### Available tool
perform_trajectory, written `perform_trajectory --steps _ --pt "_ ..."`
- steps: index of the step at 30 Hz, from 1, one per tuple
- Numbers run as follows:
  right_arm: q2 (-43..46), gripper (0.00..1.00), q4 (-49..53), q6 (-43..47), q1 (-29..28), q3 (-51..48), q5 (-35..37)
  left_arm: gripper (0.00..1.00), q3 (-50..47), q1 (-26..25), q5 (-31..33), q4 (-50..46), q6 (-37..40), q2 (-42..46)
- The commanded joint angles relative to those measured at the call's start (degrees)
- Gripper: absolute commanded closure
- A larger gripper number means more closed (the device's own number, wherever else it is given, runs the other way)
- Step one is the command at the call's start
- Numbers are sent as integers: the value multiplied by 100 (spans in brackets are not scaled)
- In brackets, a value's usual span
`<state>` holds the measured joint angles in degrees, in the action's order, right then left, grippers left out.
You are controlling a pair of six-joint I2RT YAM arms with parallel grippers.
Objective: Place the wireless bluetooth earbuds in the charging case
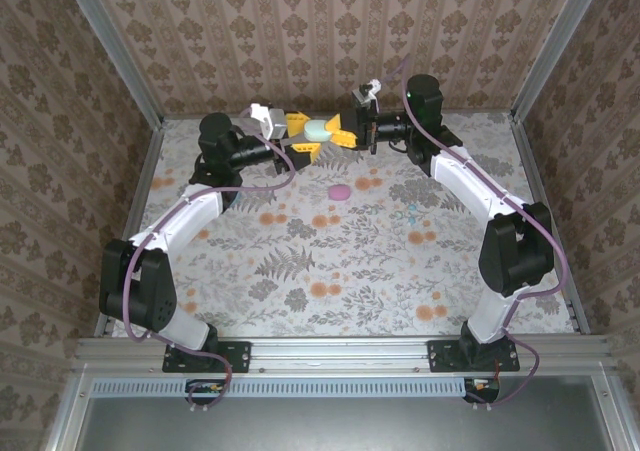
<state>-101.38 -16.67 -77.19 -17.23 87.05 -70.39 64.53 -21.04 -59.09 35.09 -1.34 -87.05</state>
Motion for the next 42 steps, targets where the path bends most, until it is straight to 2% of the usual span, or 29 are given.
perform_trajectory --steps 1,9,11,21,25,30,34,37,42 --pt "47 81 -267 -86 25 -57 -141 42 105 -63 -58 174 -168 -52" --pt "78 81 -394 -129 18 -101 -113 48 156 -129 -11 40 -160 -87" --pt "94 81 -395 -139 23 -100 -102 52 156 -129 -6 -10 -143 -81" --pt "117 81 -426 -86 22 -196 -68 51 215 -137 -28 73 -283 -88" --pt "86 81 -676 -270 22 -171 -76 57 229 -135 -42 11 -287 -119" --pt "75 81 -759 -382 19 -139 -80 57 267 -145 -83 -137 -170 -141" --pt "89 81 -777 -393 18 -138 -76 47 288 -157 -77 -296 -32 -126" --pt "84 81 -781 -392 23 -136 -79 47 307 -164 -76 -301 -32 -136" --pt "76 81 -743 -368 20 -170 -74 53 333 -166 -56 -271 -57 -144"
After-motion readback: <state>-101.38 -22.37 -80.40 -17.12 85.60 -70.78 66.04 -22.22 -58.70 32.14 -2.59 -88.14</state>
